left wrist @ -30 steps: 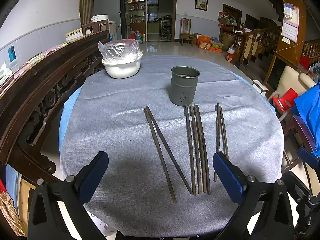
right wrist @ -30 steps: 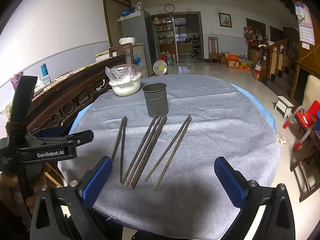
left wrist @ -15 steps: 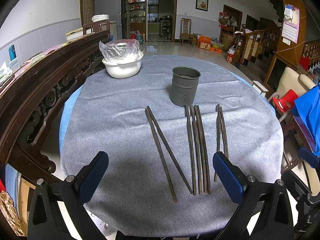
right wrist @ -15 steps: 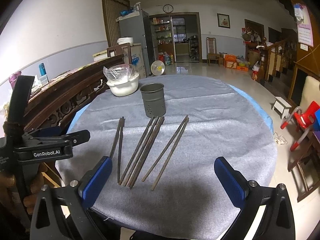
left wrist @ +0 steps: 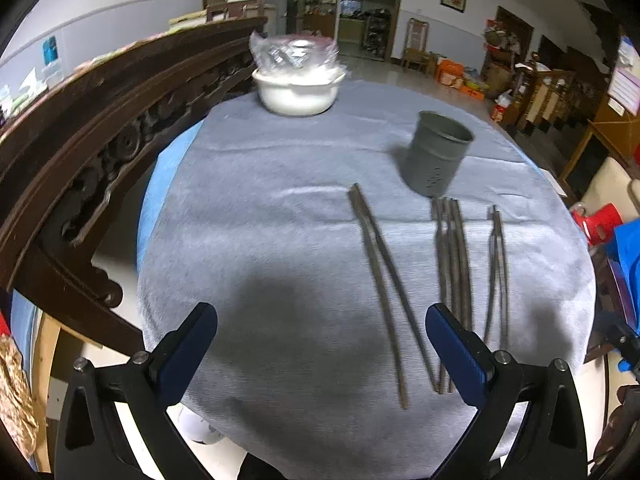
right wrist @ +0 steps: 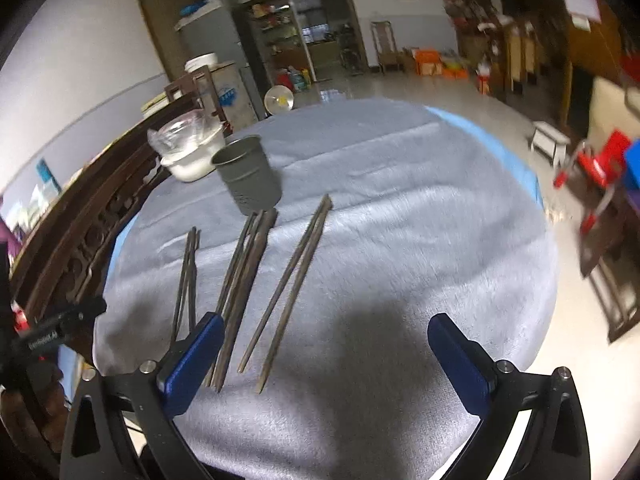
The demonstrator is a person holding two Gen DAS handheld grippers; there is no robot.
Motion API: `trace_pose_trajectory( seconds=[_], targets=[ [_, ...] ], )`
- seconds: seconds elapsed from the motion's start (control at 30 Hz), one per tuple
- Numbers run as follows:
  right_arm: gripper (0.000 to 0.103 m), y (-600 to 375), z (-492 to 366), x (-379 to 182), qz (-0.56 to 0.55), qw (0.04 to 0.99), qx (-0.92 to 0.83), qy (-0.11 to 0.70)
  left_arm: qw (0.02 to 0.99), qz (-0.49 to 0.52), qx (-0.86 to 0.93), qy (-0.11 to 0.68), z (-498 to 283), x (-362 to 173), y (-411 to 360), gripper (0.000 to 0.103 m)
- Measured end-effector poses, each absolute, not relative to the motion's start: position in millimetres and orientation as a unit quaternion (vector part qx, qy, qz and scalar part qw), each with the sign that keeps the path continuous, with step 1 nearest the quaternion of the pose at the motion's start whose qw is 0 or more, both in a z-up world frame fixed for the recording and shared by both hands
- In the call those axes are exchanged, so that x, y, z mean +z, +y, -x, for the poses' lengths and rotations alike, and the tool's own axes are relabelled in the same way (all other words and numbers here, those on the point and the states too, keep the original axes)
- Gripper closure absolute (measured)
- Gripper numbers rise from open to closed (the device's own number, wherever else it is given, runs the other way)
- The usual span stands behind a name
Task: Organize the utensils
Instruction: 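Lower the right tool onto a metal stick and close it while the left tool approaches the sticks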
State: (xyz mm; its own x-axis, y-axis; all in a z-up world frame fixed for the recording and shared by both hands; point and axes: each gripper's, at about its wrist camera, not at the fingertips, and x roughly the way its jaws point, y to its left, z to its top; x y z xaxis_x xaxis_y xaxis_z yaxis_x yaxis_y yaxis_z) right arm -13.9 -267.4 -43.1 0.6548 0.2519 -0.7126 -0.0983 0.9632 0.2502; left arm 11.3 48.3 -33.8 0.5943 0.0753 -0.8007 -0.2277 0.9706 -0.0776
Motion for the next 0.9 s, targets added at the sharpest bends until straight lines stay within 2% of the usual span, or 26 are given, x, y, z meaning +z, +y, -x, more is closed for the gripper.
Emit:
trace_pose_trajectory(
  seconds=[0.1, 0.27, 0.47, 0.53, 0.57, 0.6, 0.9],
  targets=[
    [0.001, -273, -3, -55, -0.130, 0.884, 0.116, 0.434, 0.881, 0.090, 0.091, 0.455, -18, -41, 53, 0.000],
    [0.009, -272, -34, -77, -0.179, 0.850, 0.138, 0.476, 0.876, 0.091, 0.093, 0.464, -23, -49, 54, 0.000],
    [0.010, -260, -67, -88, -0.181, 0.835, 0.139, 0.500, 0.867, 0.094, 0.096, 0.480, -34, -61, 61, 0.000],
    [0.023, -258, -78, -90, -0.184, 0.830, 0.142, 0.507, 0.861, 0.096, 0.100, 0.489, -39, -64, 63, 0.000],
    [0.035, -256, -87, -95, -0.188, 0.822, 0.140, 0.520, 0.860, 0.101, 0.099, 0.490, -41, -65, 65, 0.000],
    [0.041, -254, -93, -98, -0.192, 0.815, 0.139, 0.528, 0.859, 0.107, 0.098, 0.491, -43, -66, 67, 0.000],
    [0.042, -246, -125, -110, -0.205, 0.805, 0.119, 0.544, 0.854, 0.121, 0.096, 0.497, -48, -72, 76, 0.000]
  ],
)
